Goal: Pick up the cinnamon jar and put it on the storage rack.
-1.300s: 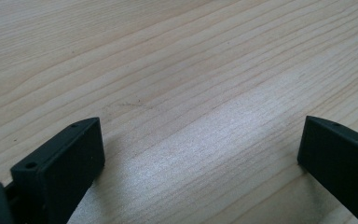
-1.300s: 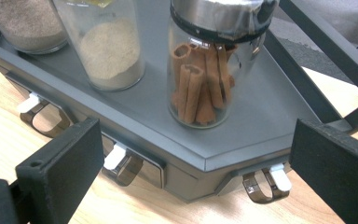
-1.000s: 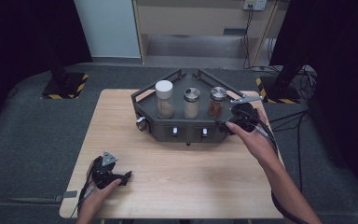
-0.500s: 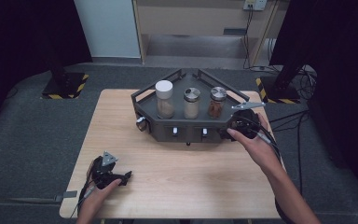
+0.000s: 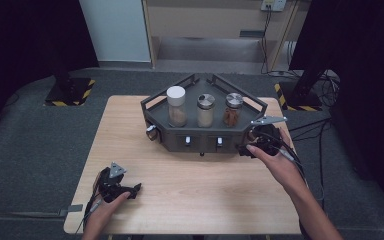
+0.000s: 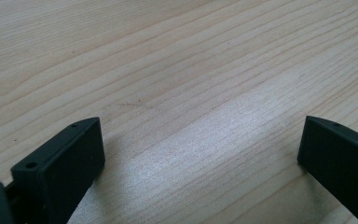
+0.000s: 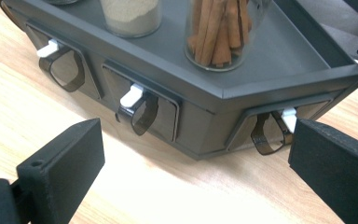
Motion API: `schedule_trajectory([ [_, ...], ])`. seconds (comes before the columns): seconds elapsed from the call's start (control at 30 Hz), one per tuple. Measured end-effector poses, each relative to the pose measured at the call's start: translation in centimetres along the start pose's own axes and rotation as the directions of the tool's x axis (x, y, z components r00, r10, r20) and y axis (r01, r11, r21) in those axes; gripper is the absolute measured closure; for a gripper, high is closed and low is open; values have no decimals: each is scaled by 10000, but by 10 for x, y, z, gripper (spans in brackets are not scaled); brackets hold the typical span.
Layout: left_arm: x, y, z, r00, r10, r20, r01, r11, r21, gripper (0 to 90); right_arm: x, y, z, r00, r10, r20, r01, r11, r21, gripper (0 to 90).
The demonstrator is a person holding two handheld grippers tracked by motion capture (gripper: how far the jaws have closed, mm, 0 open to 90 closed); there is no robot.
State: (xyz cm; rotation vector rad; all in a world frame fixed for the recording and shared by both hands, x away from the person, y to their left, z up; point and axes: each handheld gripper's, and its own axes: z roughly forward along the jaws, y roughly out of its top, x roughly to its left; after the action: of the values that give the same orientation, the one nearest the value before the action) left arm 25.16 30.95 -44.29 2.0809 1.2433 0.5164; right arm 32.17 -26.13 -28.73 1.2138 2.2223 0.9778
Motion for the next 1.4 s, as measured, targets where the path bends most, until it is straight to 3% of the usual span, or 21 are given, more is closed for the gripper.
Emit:
schedule_trajectory([
  [0.37,0,0,0,10000,-2,2,2,10000,0,0,-2,-14,-1,9997,216,-126,-215,9998,22,36],
  [0.73,0,0,0,10000,-1,2,1,10000,1,0,3,-29,0,10000,-2,-11,3,9999,168,36],
  [1.4,0,0,0,10000,0,2,0,10000,-1,0,16,-49,8,9990,-153,-429,168,9993,343,36],
])
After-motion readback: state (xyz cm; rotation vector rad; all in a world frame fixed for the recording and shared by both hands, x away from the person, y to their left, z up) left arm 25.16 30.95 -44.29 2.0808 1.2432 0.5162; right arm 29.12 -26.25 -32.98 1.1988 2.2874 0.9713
